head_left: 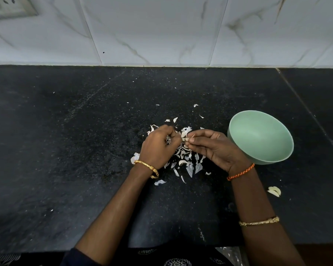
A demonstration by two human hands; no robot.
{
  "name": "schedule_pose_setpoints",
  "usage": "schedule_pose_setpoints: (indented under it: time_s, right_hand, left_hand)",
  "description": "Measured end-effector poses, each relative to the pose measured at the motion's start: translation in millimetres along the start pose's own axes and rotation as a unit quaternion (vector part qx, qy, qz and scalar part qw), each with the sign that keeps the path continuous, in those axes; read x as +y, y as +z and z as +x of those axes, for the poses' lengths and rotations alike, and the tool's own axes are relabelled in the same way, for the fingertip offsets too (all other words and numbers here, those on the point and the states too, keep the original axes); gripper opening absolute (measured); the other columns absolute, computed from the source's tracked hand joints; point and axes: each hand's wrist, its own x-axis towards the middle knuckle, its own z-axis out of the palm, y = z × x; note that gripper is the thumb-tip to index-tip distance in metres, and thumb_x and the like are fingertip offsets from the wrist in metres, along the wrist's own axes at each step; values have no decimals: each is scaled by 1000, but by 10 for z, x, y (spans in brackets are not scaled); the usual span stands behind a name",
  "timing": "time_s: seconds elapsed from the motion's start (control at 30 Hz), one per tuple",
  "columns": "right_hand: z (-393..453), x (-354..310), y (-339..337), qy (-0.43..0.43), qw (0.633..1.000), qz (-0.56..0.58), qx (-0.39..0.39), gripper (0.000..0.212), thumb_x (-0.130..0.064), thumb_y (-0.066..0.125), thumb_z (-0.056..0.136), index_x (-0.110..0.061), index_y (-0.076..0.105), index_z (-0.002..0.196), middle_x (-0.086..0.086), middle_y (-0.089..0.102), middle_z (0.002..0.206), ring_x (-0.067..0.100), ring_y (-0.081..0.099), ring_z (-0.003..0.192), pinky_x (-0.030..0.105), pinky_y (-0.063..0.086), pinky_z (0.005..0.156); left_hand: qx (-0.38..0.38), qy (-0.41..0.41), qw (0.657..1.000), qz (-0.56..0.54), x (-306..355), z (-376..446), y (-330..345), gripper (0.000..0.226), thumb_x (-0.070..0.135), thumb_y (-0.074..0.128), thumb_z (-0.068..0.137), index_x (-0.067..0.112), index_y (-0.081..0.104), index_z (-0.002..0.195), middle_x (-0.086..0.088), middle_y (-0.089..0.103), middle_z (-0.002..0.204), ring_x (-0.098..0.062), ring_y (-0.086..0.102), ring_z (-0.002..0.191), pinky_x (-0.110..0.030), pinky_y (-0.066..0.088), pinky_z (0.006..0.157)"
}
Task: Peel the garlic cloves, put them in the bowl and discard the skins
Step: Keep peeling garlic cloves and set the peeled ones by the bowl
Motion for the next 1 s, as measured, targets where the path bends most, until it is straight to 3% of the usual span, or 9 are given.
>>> schedule_pose_setpoints:
  time_s: [0.17, 0.23, 0.33, 0.43, 0.53, 0.63, 0.77, 0.83, 1.0]
  right_hand:
    - [-10, 48, 2, -61, 995, -63, 45, 14, 8, 68, 78, 0, 69, 89, 12, 73, 82, 17, 70, 79, 24, 58, 77]
    - [-15, 64, 16, -88, 990, -87, 61, 15, 7, 71, 76, -1, 70, 88, 13, 73, 83, 19, 70, 79, 26, 58, 79]
    - [-21, 85, 45, -129, 981, -120, 76, 14, 7, 72, 76, -2, 71, 87, 13, 73, 81, 18, 69, 75, 25, 58, 77]
    - [-32, 96, 77, -166, 972, -140, 85, 13, 3, 74, 77, 3, 71, 89, 14, 74, 82, 15, 70, 73, 21, 56, 71]
    - [-45, 105, 100, -190, 966, -147, 97, 15, -2, 77, 74, 3, 71, 87, 10, 74, 81, 15, 71, 73, 19, 55, 69]
    - [-31, 142, 94, -198, 961, -158, 109, 14, -2, 79, 72, 0, 71, 84, 10, 75, 82, 17, 72, 76, 21, 56, 71]
    - [4, 220, 73, -196, 960, -160, 123, 12, 1, 78, 73, -5, 71, 81, 11, 74, 84, 17, 72, 78, 24, 56, 74]
    - [19, 251, 68, -196, 959, -163, 123, 13, 1, 79, 73, -5, 71, 82, 11, 74, 85, 18, 72, 79, 26, 56, 76]
    - [33, 278, 70, -206, 959, -153, 116, 14, -3, 79, 74, -9, 71, 83, 5, 74, 81, 14, 70, 77, 26, 57, 72]
  left_hand:
    - [-3, -27, 997, -77, -13, -56, 42, 10, 15, 60, 83, 22, 53, 78, 14, 55, 73, -6, 42, 47, -23, 35, 50]
    - [17, -19, 995, -97, 9, -58, 47, 6, 18, 56, 80, 19, 59, 76, 12, 57, 82, -10, 52, 60, -25, 42, 54]
    - [34, -43, 987, -149, 60, -55, 60, 18, 26, 58, 79, 14, 67, 71, 7, 58, 92, -3, 55, 74, -14, 42, 60]
    - [32, -73, 976, -202, 105, -60, 68, 11, 25, 72, 81, 24, 67, 71, 5, 58, 97, -5, 48, 64, -12, 40, 57]
    - [31, -89, 971, -221, 116, -47, 74, 8, 18, 74, 81, 24, 70, 77, 5, 58, 97, -13, 47, 63, -13, 39, 53]
    - [19, -104, 962, -253, 118, -38, 59, 10, 13, 74, 80, 22, 72, 79, 6, 59, 95, -3, 43, 55, -10, 36, 50]
    - [7, -100, 962, -255, 97, -46, 71, 16, 9, 73, 80, 25, 72, 81, 4, 60, 97, -8, 58, 82, -27, 51, 69]
    - [10, -102, 961, -258, 93, -48, 85, 19, 7, 73, 80, 26, 71, 82, 3, 61, 97, -9, 58, 87, -34, 52, 75]
    - [33, -120, 954, -272, 109, -36, 95, 16, 7, 74, 79, 23, 72, 78, 0, 65, 94, -9, 60, 84, -30, 50, 73]
